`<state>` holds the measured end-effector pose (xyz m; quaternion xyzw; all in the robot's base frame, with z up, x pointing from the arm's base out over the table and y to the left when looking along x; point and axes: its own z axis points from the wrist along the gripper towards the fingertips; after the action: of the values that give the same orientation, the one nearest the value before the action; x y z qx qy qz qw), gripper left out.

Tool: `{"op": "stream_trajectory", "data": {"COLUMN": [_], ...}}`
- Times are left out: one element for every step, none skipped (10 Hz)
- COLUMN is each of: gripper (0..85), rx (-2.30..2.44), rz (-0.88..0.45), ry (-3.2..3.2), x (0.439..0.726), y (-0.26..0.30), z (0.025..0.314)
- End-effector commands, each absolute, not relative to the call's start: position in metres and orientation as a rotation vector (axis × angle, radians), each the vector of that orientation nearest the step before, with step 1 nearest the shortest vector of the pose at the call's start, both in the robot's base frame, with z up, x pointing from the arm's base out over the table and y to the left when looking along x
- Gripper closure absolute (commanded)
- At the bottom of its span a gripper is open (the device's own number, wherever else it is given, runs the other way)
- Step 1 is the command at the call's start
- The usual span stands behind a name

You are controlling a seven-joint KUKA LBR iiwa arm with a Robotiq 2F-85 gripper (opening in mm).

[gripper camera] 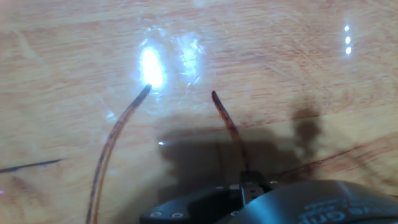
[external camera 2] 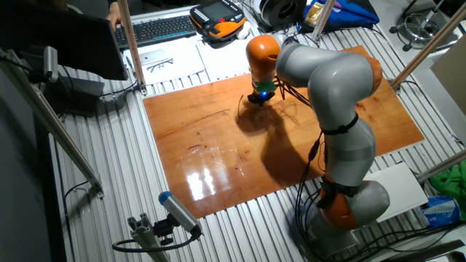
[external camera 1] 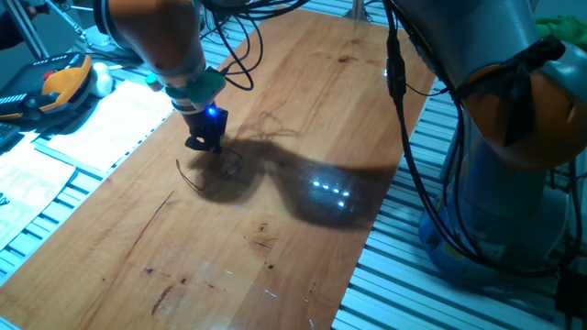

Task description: Unfold the leg of the glasses (with one hand)

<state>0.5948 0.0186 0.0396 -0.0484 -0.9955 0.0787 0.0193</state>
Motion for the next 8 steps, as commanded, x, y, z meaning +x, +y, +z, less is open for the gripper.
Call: {"op": "stream_trajectory", "data": {"gripper": [85.0,85.0,85.0,85.0,85.0,85.0,85.0,85.0], "rx": [-0.148,-0.148,-0.15,-0.161,-0.161,-0.175,-0.181,-0.19], "rz": [0.243,0.253,0.253,0.248,0.248,0.215,0.182,0.147], "ry": [-3.089,-3.09,-3.096,-3.106,-3.107,-3.102,-3.097,-3.093], "x": [0.595,0.594,0.593,0.591,0.59,0.59,0.588,0.585], "y": [0.016,0.019,0.02,0.021,0.021,0.019,0.017,0.016], "z": [0.041,0.04,0.037,0.034,0.034,0.037,0.044,0.051]}}
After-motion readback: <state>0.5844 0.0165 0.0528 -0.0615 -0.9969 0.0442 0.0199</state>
